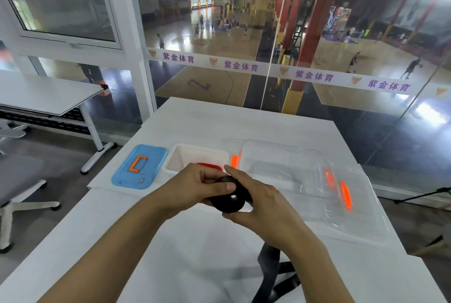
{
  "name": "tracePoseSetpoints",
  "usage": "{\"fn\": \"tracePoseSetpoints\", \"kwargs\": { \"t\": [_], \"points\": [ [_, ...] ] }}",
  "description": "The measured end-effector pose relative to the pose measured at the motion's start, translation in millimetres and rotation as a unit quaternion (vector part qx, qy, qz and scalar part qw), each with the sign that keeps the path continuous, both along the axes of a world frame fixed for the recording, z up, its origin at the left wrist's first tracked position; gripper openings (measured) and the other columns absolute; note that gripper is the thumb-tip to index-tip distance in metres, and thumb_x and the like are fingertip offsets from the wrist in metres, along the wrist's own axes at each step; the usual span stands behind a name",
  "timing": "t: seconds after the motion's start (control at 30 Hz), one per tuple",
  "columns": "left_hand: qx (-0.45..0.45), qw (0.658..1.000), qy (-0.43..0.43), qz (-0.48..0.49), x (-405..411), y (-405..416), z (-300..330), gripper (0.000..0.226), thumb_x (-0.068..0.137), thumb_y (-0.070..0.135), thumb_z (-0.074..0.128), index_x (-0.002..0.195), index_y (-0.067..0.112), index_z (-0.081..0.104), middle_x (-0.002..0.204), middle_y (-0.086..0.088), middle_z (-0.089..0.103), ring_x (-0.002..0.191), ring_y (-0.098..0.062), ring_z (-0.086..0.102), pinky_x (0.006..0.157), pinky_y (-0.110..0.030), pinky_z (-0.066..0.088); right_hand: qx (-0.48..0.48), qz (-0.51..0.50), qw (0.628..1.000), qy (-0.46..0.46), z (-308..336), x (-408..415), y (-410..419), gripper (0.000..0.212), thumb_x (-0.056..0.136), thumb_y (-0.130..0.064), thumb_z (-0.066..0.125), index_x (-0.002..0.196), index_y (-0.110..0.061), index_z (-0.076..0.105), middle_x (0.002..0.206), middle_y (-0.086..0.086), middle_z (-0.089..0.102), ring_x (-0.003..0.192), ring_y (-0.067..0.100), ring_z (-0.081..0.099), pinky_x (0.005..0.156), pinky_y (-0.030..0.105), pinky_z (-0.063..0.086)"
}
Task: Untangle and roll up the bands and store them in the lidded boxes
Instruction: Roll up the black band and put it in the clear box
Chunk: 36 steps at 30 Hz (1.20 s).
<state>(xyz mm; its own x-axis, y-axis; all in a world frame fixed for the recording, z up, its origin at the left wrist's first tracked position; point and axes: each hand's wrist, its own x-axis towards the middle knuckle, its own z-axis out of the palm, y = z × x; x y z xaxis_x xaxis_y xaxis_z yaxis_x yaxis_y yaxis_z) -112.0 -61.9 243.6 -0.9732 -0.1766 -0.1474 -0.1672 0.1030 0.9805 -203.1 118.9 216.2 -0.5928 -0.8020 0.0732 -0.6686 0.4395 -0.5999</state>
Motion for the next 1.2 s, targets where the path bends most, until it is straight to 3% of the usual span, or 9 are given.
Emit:
{"fn": "tracePoseSetpoints", "kwargs": {
  "t": [0.13, 0.3, 0.4, 0.53, 0.67, 0.77, 0.87, 1.1, 1.2],
  "points": [
    [0.046, 0.996, 0.044, 0.066, 0.2, 9.9, -12.1, 0.021, 0.091, 0.012, 0.070, 0.111, 0.012, 0.077, 0.102, -0.010, 0.080, 0.097, -0.023, 0.077, 0.080, -0.031, 0.063, -0.026, -0.022, 0.999, 0.004, -2.5, -1.5, 3.6, 0.081, 0.083, -0.042, 0.078, 0.147, -0.058, 0.032, 0.089, -0.040, 0.055, 0.084, -0.002, 0.054, 0.075, 0.015, 0.043],
    [0.100, 0.978, 0.093, 0.155, -6.5, 23.8, -23.5, 0.019, 0.092, 0.018, 0.068, 0.107, 0.016, 0.079, 0.102, -0.008, 0.081, 0.098, -0.025, 0.077, 0.084, -0.037, 0.063, -0.057, -0.074, 0.996, 0.002, -5.6, 5.0, 3.4, 0.082, 0.083, -0.055, 0.076, 0.148, -0.059, 0.027, 0.086, -0.053, 0.046, 0.077, -0.005, 0.052, 0.076, 0.017, 0.044],
    [0.150, 0.964, 0.105, 0.194, -8.9, 30.7, -26.9, 0.021, 0.089, 0.024, 0.069, 0.106, 0.017, 0.080, 0.104, -0.009, 0.080, 0.100, -0.026, 0.076, 0.083, -0.037, 0.061, -0.105, -0.111, 0.988, 0.001, -12.6, 13.9, 0.7, 0.082, 0.083, -0.059, 0.074, 0.149, -0.058, 0.026, 0.104, -0.038, 0.055, 0.081, -0.005, 0.051, 0.083, 0.024, 0.053],
    [0.215, 0.945, 0.101, 0.226, -14.3, 43.4, -30.0, 0.040, 0.081, 0.035, 0.071, 0.111, 0.009, 0.077, 0.110, -0.016, 0.078, 0.105, -0.031, 0.074, 0.094, -0.043, 0.058, -0.133, -0.173, 0.976, -0.016, -20.8, 30.6, -10.2, 0.095, 0.081, -0.063, 0.072, 0.153, -0.059, 0.010, 0.136, -0.029, 0.051, 0.108, 0.002, 0.060, 0.095, 0.028, 0.054],
    [0.255, 0.942, 0.078, 0.204, -15.9, 55.2, -32.3, 0.044, 0.085, 0.036, 0.068, 0.115, 0.005, 0.073, 0.113, -0.018, 0.076, 0.108, -0.031, 0.073, 0.090, -0.037, 0.058, -0.158, -0.211, 0.965, -0.011, -23.2, 32.1, -14.8, 0.087, 0.081, -0.059, 0.071, 0.152, -0.051, 0.023, 0.136, -0.021, 0.054, 0.116, 0.009, 0.063, 0.094, 0.027, 0.053],
    [0.238, 0.955, 0.054, 0.170, -11.5, 53.8, -31.1, 0.036, 0.096, 0.035, 0.059, 0.117, 0.009, 0.073, 0.112, -0.015, 0.077, 0.106, -0.028, 0.074, 0.083, -0.033, 0.060, -0.137, -0.201, 0.970, -0.005, -19.1, 22.3, -11.6, 0.078, 0.079, -0.057, 0.070, 0.146, -0.052, 0.030, 0.129, -0.021, 0.058, 0.111, 0.012, 0.064, 0.094, 0.034, 0.054],
    [0.214, 0.966, 0.035, 0.137, -4.9, 44.9, -29.5, 0.032, 0.100, 0.031, 0.056, 0.117, 0.010, 0.073, 0.110, -0.015, 0.078, 0.102, -0.030, 0.076, 0.085, -0.034, 0.060, -0.117, -0.144, 0.982, -0.023, -14.3, 11.1, -3.5, 0.077, 0.080, -0.055, 0.074, 0.145, -0.053, 0.033, 0.129, -0.026, 0.061, 0.115, 0.000, 0.061, 0.099, 0.031, 0.053],
    [0.092, 0.996, 0.008, 0.020, 0.9, 18.8, -11.6, 0.034, 0.087, 0.030, 0.067, 0.115, 0.012, 0.075, 0.111, -0.011, 0.078, 0.107, -0.025, 0.074, 0.091, -0.037, 0.060, -0.017, 0.003, 1.000, 0.006, 2.0, -7.3, 9.5, 0.096, 0.078, -0.041, 0.086, 0.151, -0.060, 0.028, 0.129, -0.020, 0.065, 0.116, 0.002, 0.060, 0.100, 0.031, 0.052],
    [0.043, 0.999, -0.009, -0.025, 1.1, 10.9, -3.1, 0.027, 0.092, 0.021, 0.067, 0.116, 0.011, 0.076, 0.108, -0.012, 0.079, 0.103, -0.026, 0.075, 0.084, -0.033, 0.061, -0.003, 0.026, 0.999, 0.026, 6.2, -4.6, 8.5, 0.098, 0.076, -0.043, 0.086, 0.153, -0.060, 0.027, 0.129, -0.018, 0.066, 0.116, 0.005, 0.061, 0.099, 0.032, 0.053]
  ]
}}
